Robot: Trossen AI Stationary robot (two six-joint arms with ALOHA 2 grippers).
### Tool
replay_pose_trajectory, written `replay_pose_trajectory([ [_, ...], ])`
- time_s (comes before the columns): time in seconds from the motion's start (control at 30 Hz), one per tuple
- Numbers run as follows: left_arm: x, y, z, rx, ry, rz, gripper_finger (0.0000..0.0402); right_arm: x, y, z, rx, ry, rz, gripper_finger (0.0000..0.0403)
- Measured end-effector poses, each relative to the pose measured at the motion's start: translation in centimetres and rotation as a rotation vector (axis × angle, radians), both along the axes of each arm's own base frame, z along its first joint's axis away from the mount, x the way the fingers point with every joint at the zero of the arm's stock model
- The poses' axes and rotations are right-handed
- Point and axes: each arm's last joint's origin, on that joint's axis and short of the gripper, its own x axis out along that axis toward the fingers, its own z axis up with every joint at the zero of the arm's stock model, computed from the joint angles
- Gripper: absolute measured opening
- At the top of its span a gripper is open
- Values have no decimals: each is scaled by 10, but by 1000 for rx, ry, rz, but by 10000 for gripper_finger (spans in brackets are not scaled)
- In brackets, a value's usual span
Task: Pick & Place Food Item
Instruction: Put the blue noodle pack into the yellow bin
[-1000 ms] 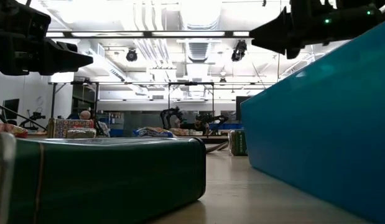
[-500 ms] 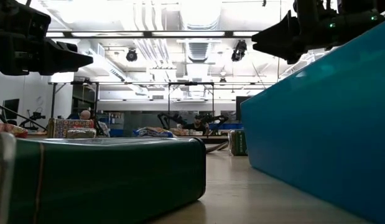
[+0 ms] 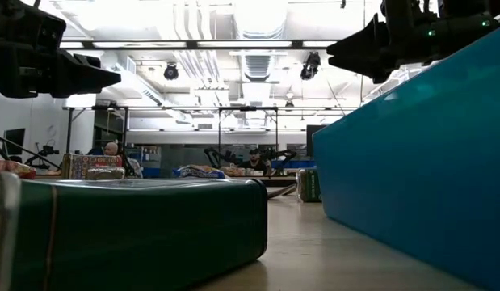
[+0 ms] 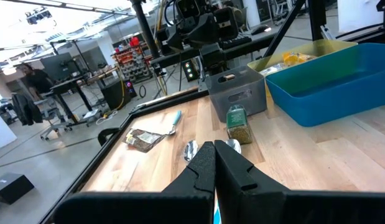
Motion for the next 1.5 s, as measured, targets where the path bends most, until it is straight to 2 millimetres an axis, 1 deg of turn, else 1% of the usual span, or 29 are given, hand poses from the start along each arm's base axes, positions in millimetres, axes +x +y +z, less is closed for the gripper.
replay_pose_trajectory([
  [1.1,0,0,0,-9,-1,1,0,0,0,-1,-2,9,-1,221],
  [1.2,0,-1,2,-208,-31,-9,0,0,0,-1,-2,9,-1,221],
  [1.3,-1,2,15,-370,-143,62,0,0,0,-1,-2,9,-1,221],
  [1.4,-1,3,23,-404,-132,99,0,0,0,-1,-2,9,-1,221],
  [1.5,4,3,27,-426,-87,115,0,0,0,-1,-2,10,-1,221],
])
